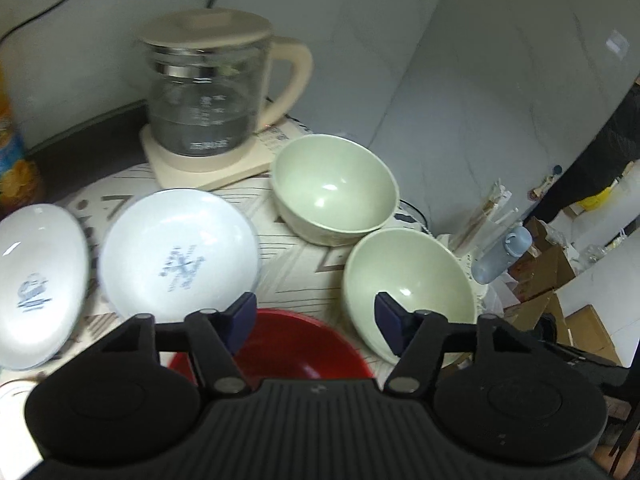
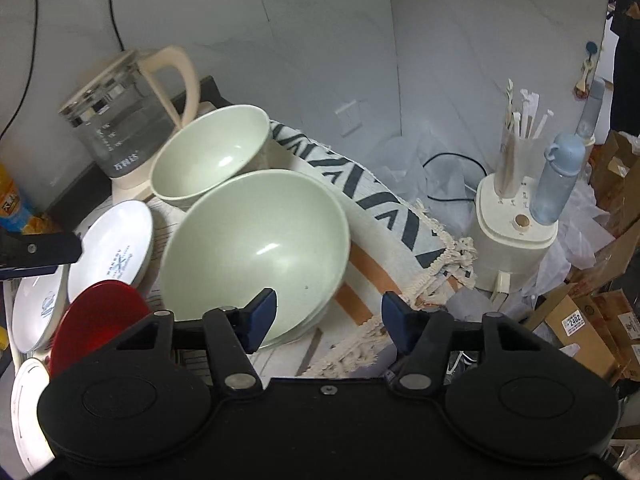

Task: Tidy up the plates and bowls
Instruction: 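Move the right gripper to the large pale green bowl and grasp its rim, then carry the large green bowl with the right gripper into the red bowl and release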

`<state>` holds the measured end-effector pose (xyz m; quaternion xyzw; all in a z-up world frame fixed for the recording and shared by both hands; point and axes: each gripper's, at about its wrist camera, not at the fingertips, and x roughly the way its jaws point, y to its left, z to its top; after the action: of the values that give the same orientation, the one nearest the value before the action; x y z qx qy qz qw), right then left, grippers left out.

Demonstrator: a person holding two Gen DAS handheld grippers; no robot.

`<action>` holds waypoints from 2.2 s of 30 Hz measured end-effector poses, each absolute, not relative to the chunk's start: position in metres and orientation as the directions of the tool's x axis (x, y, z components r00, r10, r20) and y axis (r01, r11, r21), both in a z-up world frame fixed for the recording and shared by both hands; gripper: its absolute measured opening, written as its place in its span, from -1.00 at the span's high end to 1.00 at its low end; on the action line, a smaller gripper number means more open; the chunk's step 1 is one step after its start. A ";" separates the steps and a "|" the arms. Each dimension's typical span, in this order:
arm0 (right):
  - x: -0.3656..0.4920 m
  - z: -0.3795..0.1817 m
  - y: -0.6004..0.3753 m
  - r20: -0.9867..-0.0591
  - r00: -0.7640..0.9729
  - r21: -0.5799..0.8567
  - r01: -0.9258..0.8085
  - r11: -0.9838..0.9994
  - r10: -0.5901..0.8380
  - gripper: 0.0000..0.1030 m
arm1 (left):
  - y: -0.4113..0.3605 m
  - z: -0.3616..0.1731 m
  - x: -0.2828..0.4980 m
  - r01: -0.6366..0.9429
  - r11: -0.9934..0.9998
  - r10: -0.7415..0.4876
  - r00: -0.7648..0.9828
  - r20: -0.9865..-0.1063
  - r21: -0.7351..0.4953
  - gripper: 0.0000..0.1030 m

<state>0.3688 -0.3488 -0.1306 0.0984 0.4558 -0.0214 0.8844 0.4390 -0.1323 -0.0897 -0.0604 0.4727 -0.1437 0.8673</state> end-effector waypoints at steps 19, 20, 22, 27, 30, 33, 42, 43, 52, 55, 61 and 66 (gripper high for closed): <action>0.416 -0.171 -0.364 -0.853 0.494 0.217 0.039 0.975 0.169 0.45 | -0.188 -0.172 0.504 0.174 0.958 -0.275 0.344 -0.898 -0.227 0.71; 0.418 -0.174 -0.363 -0.854 0.489 0.220 0.031 0.975 0.177 0.50 | -0.191 -0.176 0.507 0.175 0.961 -0.262 0.331 -0.907 -0.214 0.81; 0.421 -0.177 -0.362 -0.856 0.482 0.220 0.014 0.975 0.186 0.63 | -0.193 -0.183 0.511 0.156 0.960 -0.271 0.303 -0.914 -0.233 0.89; 0.427 -0.173 -0.366 -0.857 0.477 0.223 0.006 0.975 0.193 0.66 | -0.192 -0.186 0.517 0.102 0.962 -0.271 0.303 -0.914 -0.252 0.92; 0.428 -0.161 -0.362 -0.851 0.488 0.208 -0.031 0.978 0.196 0.66 | -0.192 -0.173 0.512 0.104 0.962 -0.274 0.332 -0.902 -0.254 0.91; 0.428 -0.149 -0.360 -0.842 0.501 0.192 -0.065 0.979 0.199 0.66 | -0.189 -0.161 0.507 0.082 0.961 -0.276 0.360 -0.891 -0.265 0.91; 0.425 -0.110 -0.351 -0.801 0.547 0.190 -0.151 0.970 0.242 0.64 | -0.169 -0.129 0.487 0.019 0.948 -0.294 0.436 -0.851 -0.318 0.91; 0.424 -0.106 -0.350 -0.798 0.549 0.196 -0.157 0.968 0.251 0.64 | -0.167 -0.125 0.484 0.016 0.947 -0.293 0.445 -0.846 -0.320 0.91; 0.421 -0.090 -0.335 -0.785 0.538 0.215 -0.229 0.949 0.307 0.64 | -0.149 -0.103 0.459 -0.049 0.940 -0.270 0.495 -0.826 -0.337 0.91; 0.419 -0.086 -0.328 -0.786 0.512 0.241 -0.262 0.934 0.347 0.62 | -0.142 -0.098 0.451 -0.067 0.941 -0.255 0.508 -0.823 -0.333 0.91; 0.416 -0.076 -0.312 -0.784 0.482 0.236 -0.351 0.906 0.391 0.62 | -0.124 -0.089 0.430 -0.130 0.928 -0.236 0.524 -0.819 -0.350 0.86; 0.411 -0.071 -0.298 -0.787 0.448 0.242 -0.406 0.881 0.423 0.59 | -0.109 -0.088 0.411 -0.181 0.911 -0.225 0.534 -0.815 -0.370 0.86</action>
<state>0.4108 -0.2980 -0.0714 0.0091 0.4652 0.2438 0.8509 0.4112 -0.1095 -0.0876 -0.2103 0.4826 -0.0128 0.8501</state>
